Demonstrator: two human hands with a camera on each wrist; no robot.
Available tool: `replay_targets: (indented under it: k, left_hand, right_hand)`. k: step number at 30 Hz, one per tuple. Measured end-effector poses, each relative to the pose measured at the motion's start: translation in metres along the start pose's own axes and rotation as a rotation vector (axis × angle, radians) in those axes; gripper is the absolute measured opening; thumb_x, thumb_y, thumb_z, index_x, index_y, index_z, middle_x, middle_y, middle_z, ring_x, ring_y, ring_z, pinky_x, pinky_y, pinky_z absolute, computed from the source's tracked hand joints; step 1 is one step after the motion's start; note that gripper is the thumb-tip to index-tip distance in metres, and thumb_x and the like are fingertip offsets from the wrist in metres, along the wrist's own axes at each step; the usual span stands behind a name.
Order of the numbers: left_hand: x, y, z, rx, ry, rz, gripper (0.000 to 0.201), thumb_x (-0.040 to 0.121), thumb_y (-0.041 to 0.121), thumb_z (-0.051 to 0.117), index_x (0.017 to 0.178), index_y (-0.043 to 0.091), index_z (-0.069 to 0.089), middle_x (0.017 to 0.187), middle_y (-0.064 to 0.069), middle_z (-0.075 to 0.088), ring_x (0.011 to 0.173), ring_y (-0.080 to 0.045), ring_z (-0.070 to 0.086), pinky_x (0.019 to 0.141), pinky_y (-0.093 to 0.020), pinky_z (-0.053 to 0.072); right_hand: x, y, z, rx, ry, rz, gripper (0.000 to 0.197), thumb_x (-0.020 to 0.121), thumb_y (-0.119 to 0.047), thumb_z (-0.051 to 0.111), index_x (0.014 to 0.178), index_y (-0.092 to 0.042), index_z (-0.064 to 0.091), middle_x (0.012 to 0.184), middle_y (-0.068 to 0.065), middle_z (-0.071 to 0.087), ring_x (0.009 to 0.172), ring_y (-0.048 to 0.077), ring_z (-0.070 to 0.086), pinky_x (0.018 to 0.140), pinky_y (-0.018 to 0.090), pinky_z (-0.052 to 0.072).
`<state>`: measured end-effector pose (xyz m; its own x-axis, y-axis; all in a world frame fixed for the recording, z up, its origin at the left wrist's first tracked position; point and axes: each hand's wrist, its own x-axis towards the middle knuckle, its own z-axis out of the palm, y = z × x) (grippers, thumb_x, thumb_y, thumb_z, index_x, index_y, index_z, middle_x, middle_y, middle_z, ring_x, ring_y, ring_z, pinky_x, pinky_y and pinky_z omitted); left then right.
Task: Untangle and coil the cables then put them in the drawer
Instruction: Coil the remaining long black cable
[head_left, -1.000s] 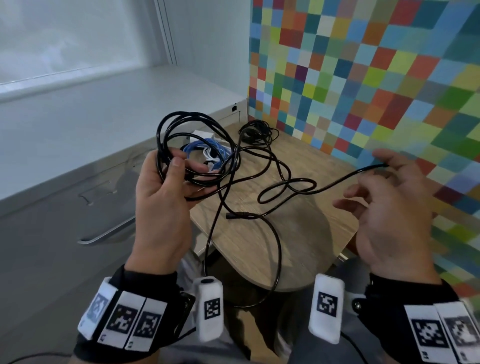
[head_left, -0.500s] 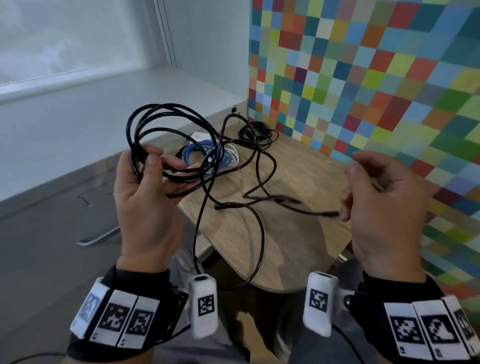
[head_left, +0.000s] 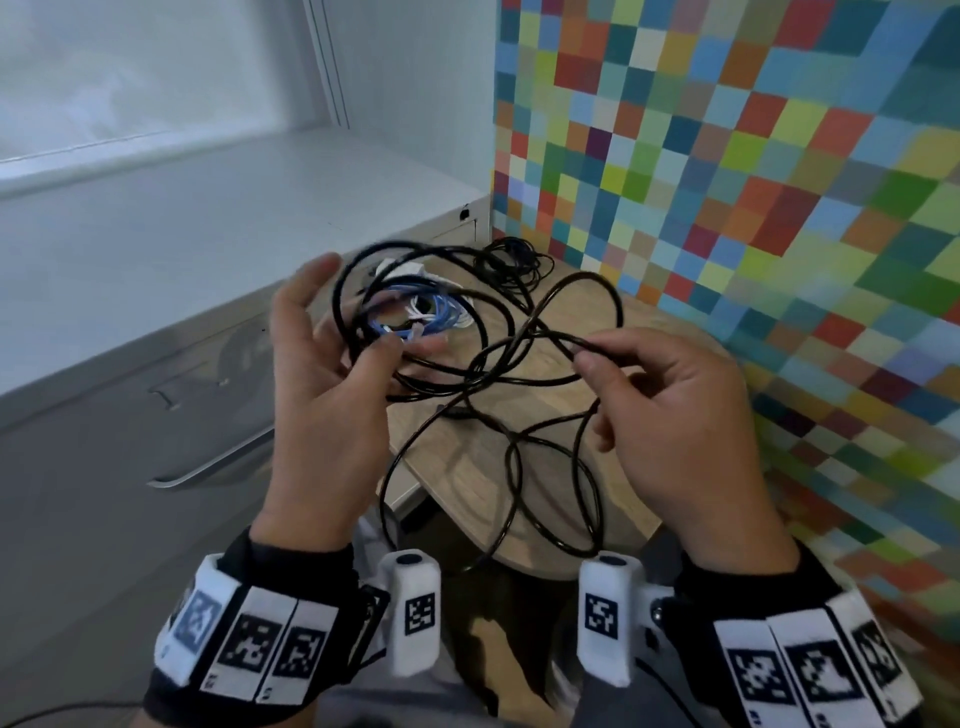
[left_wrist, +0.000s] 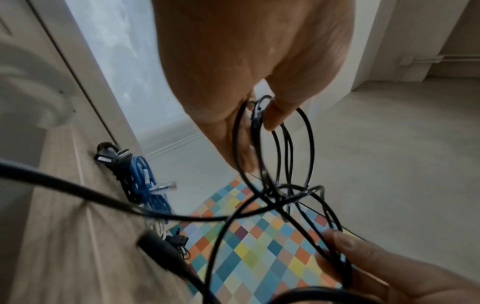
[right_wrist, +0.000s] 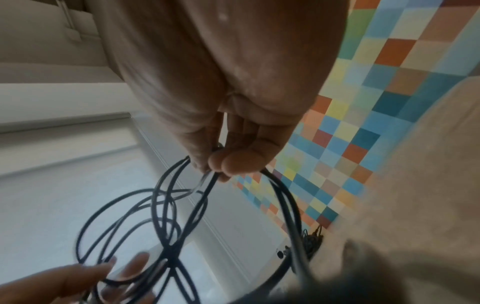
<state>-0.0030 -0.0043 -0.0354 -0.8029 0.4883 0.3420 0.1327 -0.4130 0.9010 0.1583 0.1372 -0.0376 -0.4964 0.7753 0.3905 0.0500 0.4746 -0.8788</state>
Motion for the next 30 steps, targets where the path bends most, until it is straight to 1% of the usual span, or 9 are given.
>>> replay_targets:
  k: [3, 5, 11, 14, 18, 22, 24, 27, 30]
  left_hand:
    - [-0.001, 0.007, 0.0, 0.24, -0.02, 0.139, 0.069, 0.084, -0.009, 0.061, 0.144, 0.018, 0.039, 0.142, -0.009, 0.05, 0.13, -0.017, 0.057, 0.109, -0.033, 0.048]
    - [-0.004, 0.02, 0.004, 0.401, -0.12, 0.251, 0.069, 0.074, -0.004, 0.057, 0.137, 0.021, 0.046, 0.146, -0.003, 0.044, 0.14, -0.013, 0.045, 0.111, -0.024, 0.04]
    - [-0.026, 0.054, 0.026, 0.7, -0.537, 0.391, 0.051, 0.077, 0.015, 0.067, 0.128, 0.021, 0.065, 0.135, 0.008, 0.06, 0.135, -0.014, 0.052, 0.113, -0.037, 0.041]
    - [-0.032, 0.041, 0.037, 0.811, -0.5, 0.306, 0.038, 0.087, 0.026, 0.071, 0.121, 0.036, 0.056, 0.106, 0.019, 0.066, 0.106, -0.001, 0.063, 0.092, -0.038, 0.051]
    - [-0.025, 0.03, 0.031, 0.833, -0.316, 0.286, 0.011, 0.097, 0.029, 0.059, 0.104, 0.038, 0.056, 0.074, 0.011, 0.063, 0.069, -0.01, 0.06, 0.055, -0.023, 0.043]
    - [-0.008, 0.03, 0.013, 0.596, -0.085, 0.224, 0.013, 0.102, 0.028, 0.058, 0.1, 0.036, 0.068, 0.073, 0.016, 0.064, 0.059, -0.008, 0.054, 0.058, -0.028, 0.042]
    - [0.001, 0.034, 0.003, 0.494, 0.028, 0.187, 0.017, 0.103, 0.025, 0.055, 0.095, 0.032, 0.068, 0.064, 0.012, 0.057, 0.056, -0.023, 0.052, 0.054, -0.035, 0.04]
    - [0.007, 0.037, -0.009, 0.366, 0.033, 0.098, 0.027, 0.108, 0.024, 0.049, 0.091, 0.022, 0.07, 0.061, 0.007, 0.048, 0.056, -0.023, 0.048, 0.061, -0.055, 0.049]
    - [0.004, 0.033, -0.006, 0.283, -0.04, 0.079, 0.034, 0.108, 0.027, 0.045, 0.084, 0.02, 0.069, 0.058, 0.009, 0.044, 0.055, -0.022, 0.046, 0.066, -0.048, 0.049]
  right_hand:
    - [0.0, -0.005, -0.009, -0.056, 0.072, -0.089, 0.014, 0.094, -0.029, 0.073, 0.1, -0.042, 0.075, 0.095, -0.016, 0.071, 0.07, 0.013, 0.066, 0.07, 0.037, 0.06]
    - [0.0, -0.01, -0.012, -0.128, 0.108, -0.175, 0.016, 0.093, -0.028, 0.075, 0.102, -0.041, 0.074, 0.106, -0.016, 0.059, 0.072, 0.008, 0.061, 0.073, 0.019, 0.053]
    - [-0.007, -0.023, -0.005, -0.227, 0.029, -0.259, 0.015, 0.092, -0.029, 0.075, 0.104, -0.038, 0.077, 0.099, -0.011, 0.051, 0.071, 0.014, 0.056, 0.064, 0.011, 0.039]
    - [-0.012, -0.032, 0.0, -0.18, -0.015, -0.308, 0.014, 0.094, -0.027, 0.075, 0.106, -0.033, 0.076, 0.104, -0.009, 0.051, 0.072, 0.016, 0.058, 0.063, 0.014, 0.044]
    - [-0.01, -0.034, -0.006, -0.177, 0.039, -0.299, 0.011, 0.09, -0.029, 0.077, 0.094, -0.033, 0.068, 0.11, -0.008, 0.048, 0.066, 0.019, 0.056, 0.058, 0.017, 0.046]
    - [0.0, -0.02, -0.025, -0.276, 0.171, -0.238, 0.016, 0.095, -0.024, 0.07, 0.09, -0.025, 0.055, 0.091, 0.0, 0.054, 0.061, 0.017, 0.055, 0.055, 0.022, 0.045]
    - [0.006, -0.01, -0.04, -0.263, 0.267, -0.164, 0.015, 0.098, -0.021, 0.066, 0.091, -0.021, 0.053, 0.086, -0.003, 0.062, 0.066, 0.017, 0.058, 0.058, 0.031, 0.051]
    - [0.011, -0.008, -0.052, -0.121, 0.324, -0.092, 0.01, 0.097, -0.025, 0.067, 0.094, -0.024, 0.058, 0.094, -0.001, 0.07, 0.064, 0.026, 0.063, 0.058, 0.048, 0.057]
    - [0.006, -0.023, -0.041, 0.06, 0.181, -0.049, 0.014, 0.098, -0.018, 0.069, 0.109, -0.021, 0.063, 0.113, -0.004, 0.072, 0.056, 0.017, 0.059, 0.051, 0.041, 0.057]
